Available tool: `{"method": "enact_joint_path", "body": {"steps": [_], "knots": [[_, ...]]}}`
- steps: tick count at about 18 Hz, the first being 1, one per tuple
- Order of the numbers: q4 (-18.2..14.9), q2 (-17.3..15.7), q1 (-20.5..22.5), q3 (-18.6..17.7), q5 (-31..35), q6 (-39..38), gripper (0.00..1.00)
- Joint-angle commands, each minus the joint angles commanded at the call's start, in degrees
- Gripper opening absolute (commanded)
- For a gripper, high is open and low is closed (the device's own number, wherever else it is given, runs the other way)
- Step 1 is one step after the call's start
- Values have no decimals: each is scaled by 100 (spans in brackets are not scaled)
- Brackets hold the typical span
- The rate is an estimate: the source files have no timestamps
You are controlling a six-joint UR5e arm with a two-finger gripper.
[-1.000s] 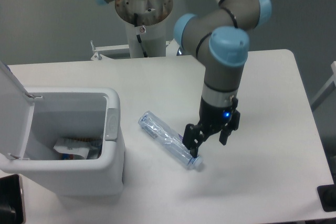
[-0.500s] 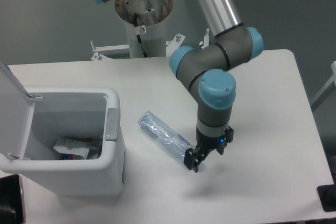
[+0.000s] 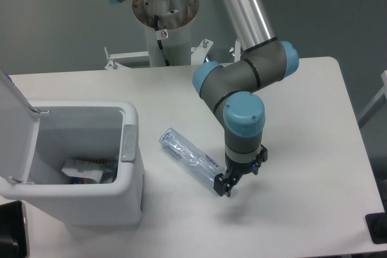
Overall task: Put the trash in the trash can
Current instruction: 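Lower the gripper onto the cap end of the clear bottle and close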
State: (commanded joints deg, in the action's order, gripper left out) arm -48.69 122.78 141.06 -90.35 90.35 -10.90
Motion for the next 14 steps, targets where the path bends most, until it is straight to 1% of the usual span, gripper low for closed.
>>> {"method": "enact_joint_path", "body": {"steps": [4, 9, 12, 14], "knots": [[26, 176, 0, 79, 44, -150, 100], [35, 167, -9, 62, 35, -167, 100], [53, 202, -9, 44, 0, -386, 100], [53, 263, -9, 53, 0, -404, 97]]}}
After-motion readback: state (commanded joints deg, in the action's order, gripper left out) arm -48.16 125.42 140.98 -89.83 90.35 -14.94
